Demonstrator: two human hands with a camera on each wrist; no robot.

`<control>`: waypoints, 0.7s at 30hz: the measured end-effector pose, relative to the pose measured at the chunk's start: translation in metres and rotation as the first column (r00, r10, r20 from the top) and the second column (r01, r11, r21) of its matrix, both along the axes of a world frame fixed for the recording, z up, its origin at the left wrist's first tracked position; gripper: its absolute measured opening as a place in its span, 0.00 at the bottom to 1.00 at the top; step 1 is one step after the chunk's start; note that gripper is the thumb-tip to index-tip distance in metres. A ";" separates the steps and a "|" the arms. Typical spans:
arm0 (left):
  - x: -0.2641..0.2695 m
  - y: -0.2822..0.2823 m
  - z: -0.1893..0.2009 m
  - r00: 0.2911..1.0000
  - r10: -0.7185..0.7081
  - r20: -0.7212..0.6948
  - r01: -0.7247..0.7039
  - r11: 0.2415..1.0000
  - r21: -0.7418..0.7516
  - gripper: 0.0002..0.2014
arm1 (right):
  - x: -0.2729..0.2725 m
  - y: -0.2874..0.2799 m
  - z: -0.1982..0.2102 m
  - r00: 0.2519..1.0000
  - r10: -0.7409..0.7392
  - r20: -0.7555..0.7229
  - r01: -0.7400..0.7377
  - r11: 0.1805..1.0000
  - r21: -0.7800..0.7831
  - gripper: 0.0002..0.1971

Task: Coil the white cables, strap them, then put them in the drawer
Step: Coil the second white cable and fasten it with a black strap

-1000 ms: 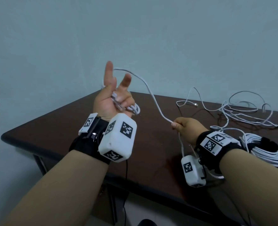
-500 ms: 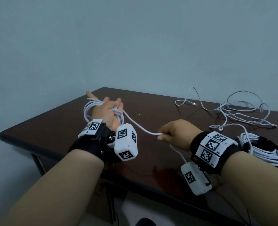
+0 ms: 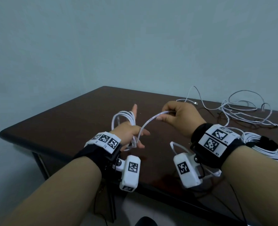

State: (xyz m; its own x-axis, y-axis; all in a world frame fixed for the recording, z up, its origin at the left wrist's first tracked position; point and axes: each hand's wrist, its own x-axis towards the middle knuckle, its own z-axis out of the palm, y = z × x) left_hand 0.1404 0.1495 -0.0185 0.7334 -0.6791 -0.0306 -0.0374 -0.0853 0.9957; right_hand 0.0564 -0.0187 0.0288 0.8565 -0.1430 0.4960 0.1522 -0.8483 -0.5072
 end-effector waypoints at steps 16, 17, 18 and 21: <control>-0.014 0.001 0.006 0.805 -0.583 -0.110 0.474 0.743 -0.473 0.10 | 0.013 -0.018 -0.016 0.998 -0.053 -0.035 0.063 0.866 0.495 0.18; -0.014 0.000 0.008 0.771 -0.630 -0.089 0.499 0.686 -0.529 0.09 | 0.013 -0.015 -0.019 0.999 -0.025 -0.029 0.037 0.845 0.533 0.16; -0.015 0.000 0.010 0.749 -0.659 -0.066 0.510 0.638 -0.577 0.09 | 0.013 -0.012 -0.022 1.000 -0.007 -0.030 0.023 0.828 0.560 0.16; -0.017 -0.006 0.020 0.689 -0.724 -0.013 0.498 0.487 -0.718 0.12 | 0.014 -0.005 -0.030 0.997 0.014 -0.072 0.031 0.805 0.593 0.16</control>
